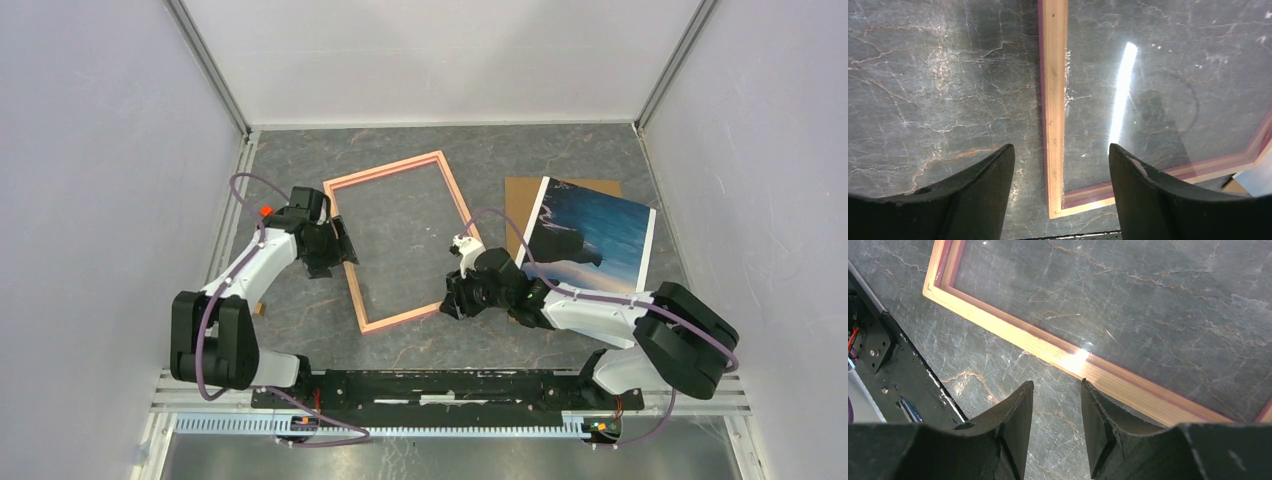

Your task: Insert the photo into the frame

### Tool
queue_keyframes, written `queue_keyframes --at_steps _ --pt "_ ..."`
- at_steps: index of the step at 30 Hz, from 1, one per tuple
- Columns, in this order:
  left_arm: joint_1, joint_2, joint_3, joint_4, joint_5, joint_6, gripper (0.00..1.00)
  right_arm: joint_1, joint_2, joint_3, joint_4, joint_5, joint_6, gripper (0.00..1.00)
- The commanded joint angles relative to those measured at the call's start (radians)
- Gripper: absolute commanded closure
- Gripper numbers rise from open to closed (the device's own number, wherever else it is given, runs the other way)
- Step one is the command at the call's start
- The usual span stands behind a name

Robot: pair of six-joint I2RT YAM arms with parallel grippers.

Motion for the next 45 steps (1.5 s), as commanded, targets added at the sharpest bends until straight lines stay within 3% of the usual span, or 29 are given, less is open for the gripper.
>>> queue_keyframes --at_steps 1,6,18,38,45 --pt "0.028 0.035 -0.033 0.068 0.043 0.009 0.28 0.019 0.029 0.008 0.076 -0.028 0.014 0.52" --pt "0.040 0.124 -0.026 0.080 0.098 0.026 0.49 0.024 0.038 0.022 0.067 -0.022 0.011 0.51" --pt "0.048 0.137 -0.035 0.061 0.031 0.046 0.60 0.073 0.077 0.034 0.088 -0.019 0.025 0.52" --pt "0.032 0.268 -0.025 0.009 -0.052 0.097 0.98 0.077 0.184 0.140 0.050 0.109 -0.009 0.50" --pt "0.030 0.260 -0.026 0.010 -0.056 0.097 0.98 0.077 0.273 0.160 0.066 0.090 0.021 0.50"
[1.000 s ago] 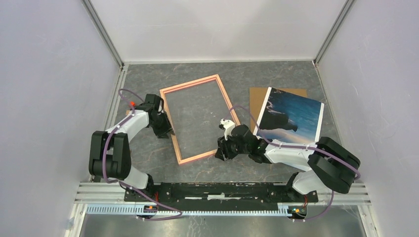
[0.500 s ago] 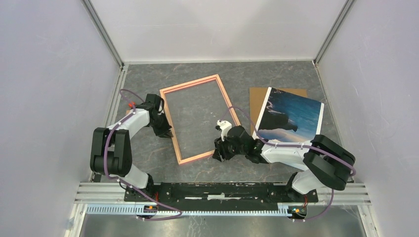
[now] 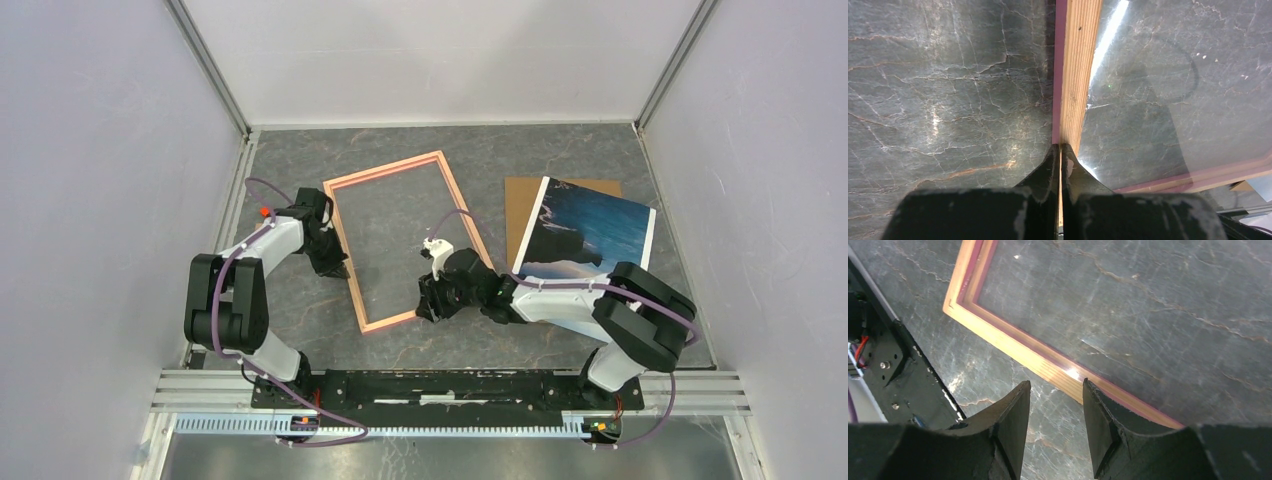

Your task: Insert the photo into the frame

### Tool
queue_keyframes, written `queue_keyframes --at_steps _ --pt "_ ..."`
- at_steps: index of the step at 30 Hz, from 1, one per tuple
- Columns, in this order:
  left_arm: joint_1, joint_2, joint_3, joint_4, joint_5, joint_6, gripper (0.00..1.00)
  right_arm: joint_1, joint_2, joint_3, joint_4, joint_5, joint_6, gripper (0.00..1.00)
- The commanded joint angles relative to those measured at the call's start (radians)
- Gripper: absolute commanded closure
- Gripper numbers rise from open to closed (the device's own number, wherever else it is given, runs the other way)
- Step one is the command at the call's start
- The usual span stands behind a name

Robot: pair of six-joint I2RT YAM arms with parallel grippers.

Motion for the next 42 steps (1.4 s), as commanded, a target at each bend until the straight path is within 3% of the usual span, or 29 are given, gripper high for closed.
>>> queue_keyframes --at_steps 1,21,31,33,38,42 --pt "-0.012 0.052 -0.040 -0.004 -0.116 0.065 0.98 -0.010 0.069 0.021 0.022 0.045 0.003 0.50" --pt "-0.022 0.054 -0.037 -0.003 -0.115 0.067 0.98 -0.033 0.111 0.094 -0.118 0.272 -0.058 0.43" --pt "-0.023 0.059 -0.034 -0.002 -0.107 0.069 0.98 -0.034 0.116 0.125 -0.093 0.137 -0.056 0.40" --pt "-0.023 0.058 -0.035 0.000 -0.102 0.070 0.98 -0.035 0.077 0.135 -0.127 0.145 -0.066 0.37" --pt "-0.025 0.048 -0.036 -0.001 -0.100 0.065 0.98 -0.082 -0.088 0.094 -0.170 0.184 -0.051 0.17" --pt "-0.026 0.030 -0.040 0.000 -0.098 0.062 0.98 -0.207 -0.176 0.045 -0.232 0.224 0.030 0.14"
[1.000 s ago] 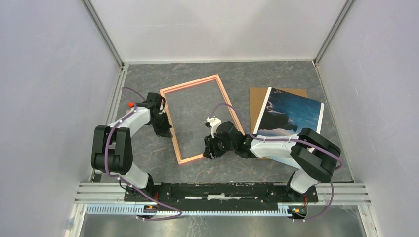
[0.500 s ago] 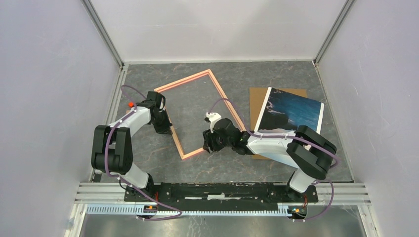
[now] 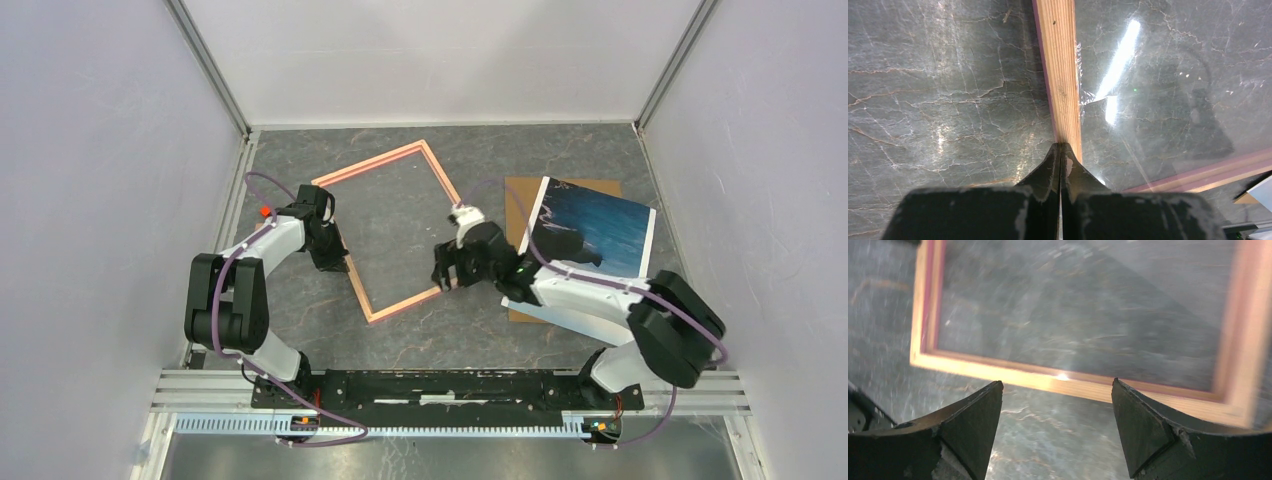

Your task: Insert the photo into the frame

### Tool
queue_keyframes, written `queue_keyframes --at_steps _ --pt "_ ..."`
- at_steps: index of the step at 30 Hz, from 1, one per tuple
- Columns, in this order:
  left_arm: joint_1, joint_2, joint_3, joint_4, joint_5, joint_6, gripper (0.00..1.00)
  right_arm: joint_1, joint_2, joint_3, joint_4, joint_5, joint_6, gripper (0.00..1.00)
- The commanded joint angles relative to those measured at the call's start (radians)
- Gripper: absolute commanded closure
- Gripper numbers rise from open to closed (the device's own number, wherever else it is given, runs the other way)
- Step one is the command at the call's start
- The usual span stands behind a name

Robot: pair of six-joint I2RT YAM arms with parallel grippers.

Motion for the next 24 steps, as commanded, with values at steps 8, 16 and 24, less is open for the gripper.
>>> queue_keyframes --at_steps 8,16,24 --pt "-0.020 0.025 -0.056 -0.053 -0.027 0.036 0.98 -0.301 -0.150 -0.083 -0.142 0.162 0.088 0.17" --pt "-0.031 -0.016 -0.162 -0.033 0.052 -0.100 0.98 -0.371 -0.183 -0.165 -0.083 0.004 0.012 0.17" --pt "-0.069 -0.173 -0.250 -0.050 0.106 -0.192 0.98 -0.371 -0.200 -0.234 0.001 -0.145 0.007 0.18"
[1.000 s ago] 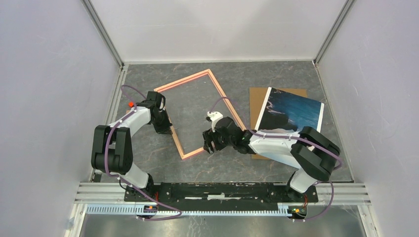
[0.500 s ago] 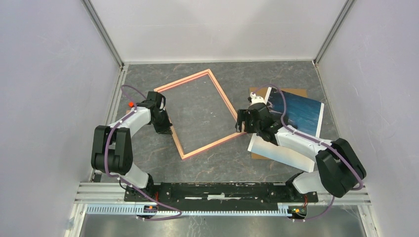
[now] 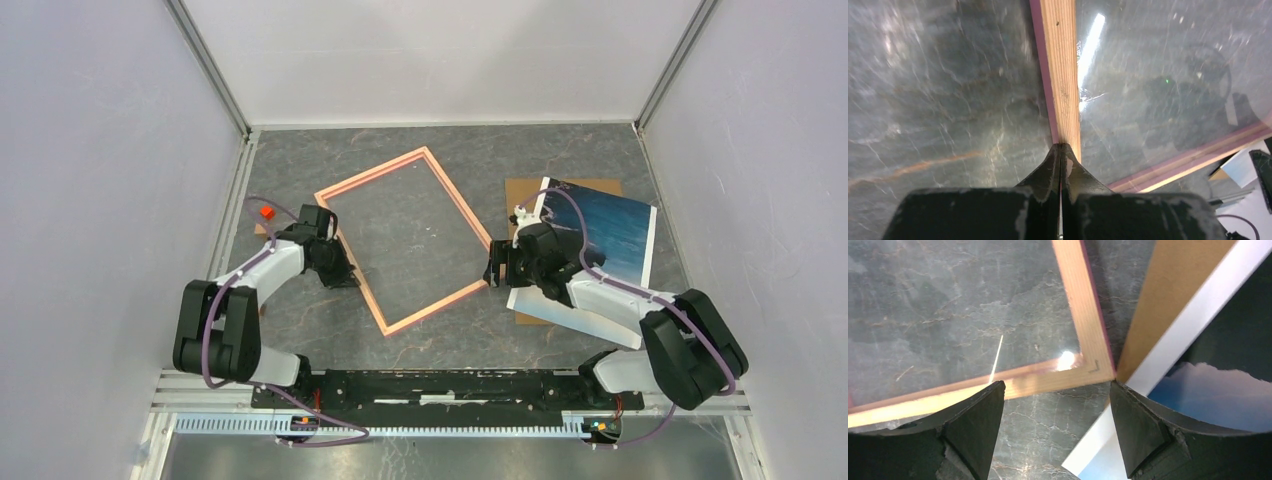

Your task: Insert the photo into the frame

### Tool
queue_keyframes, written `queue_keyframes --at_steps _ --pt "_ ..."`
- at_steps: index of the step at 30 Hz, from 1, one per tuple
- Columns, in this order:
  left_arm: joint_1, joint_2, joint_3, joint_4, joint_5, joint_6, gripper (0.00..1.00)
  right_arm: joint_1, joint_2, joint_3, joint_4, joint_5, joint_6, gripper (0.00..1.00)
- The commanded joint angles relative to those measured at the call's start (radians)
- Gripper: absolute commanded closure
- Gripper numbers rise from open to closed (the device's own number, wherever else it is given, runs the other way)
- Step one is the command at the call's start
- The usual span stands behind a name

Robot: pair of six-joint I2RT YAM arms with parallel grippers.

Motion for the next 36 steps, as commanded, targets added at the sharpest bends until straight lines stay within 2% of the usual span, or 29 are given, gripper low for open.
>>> queue_keyframes --at_steps 1,5,8,11,13,15,17,22,24,28,31,33,36 --pt "-0.031 -0.061 -0.082 -0.150 0.008 -0.064 0.98 0.000 -0.046 -0.010 0.067 -0.088 -0.041 0.17" --pt "-0.031 -0.121 -0.055 -0.186 -0.049 -0.062 0.98 0.001 -0.107 -0.009 0.020 -0.033 -0.102 0.16" --pt "-0.031 -0.122 -0.018 -0.195 -0.070 -0.041 0.98 0.001 -0.147 -0.010 -0.016 -0.054 -0.153 0.16" --pt "-0.031 -0.098 0.018 -0.216 0.008 -0.010 0.93 0.003 -0.180 -0.042 0.008 -0.095 -0.187 0.15" --pt "-0.031 -0.117 0.015 -0.212 0.036 -0.016 0.81 0.003 -0.178 -0.043 -0.001 -0.110 -0.188 0.15" --pt "-0.029 -0.172 0.001 -0.175 0.034 -0.032 0.49 0.006 -0.175 -0.054 0.002 -0.128 -0.171 0.15" --pt "-0.029 -0.220 0.003 -0.170 0.015 -0.047 0.30 0.010 -0.168 -0.082 0.022 -0.142 -0.125 0.15" --pt "-0.029 -0.338 0.015 -0.133 0.048 -0.043 0.07 0.012 -0.109 -0.111 0.114 -0.154 0.056 0.13" --pt "-0.029 -0.385 0.026 -0.122 0.055 -0.031 0.00 0.010 -0.086 -0.134 0.191 -0.151 0.092 0.13" --pt "-0.033 -0.469 0.054 -0.128 0.102 0.002 0.00 -0.009 -0.013 -0.105 0.230 -0.118 0.119 0.14" --pt "-0.052 -0.502 0.058 -0.105 0.084 0.058 0.00 -0.012 0.015 -0.097 0.265 -0.091 0.143 0.18" --pt "-0.093 -0.488 0.079 -0.099 0.056 0.090 0.00 -0.023 0.022 -0.091 0.270 -0.033 0.146 0.19" --pt "-0.153 -0.431 0.109 -0.076 0.035 0.105 0.00 -0.057 0.056 -0.062 0.296 -0.048 0.120 0.21"
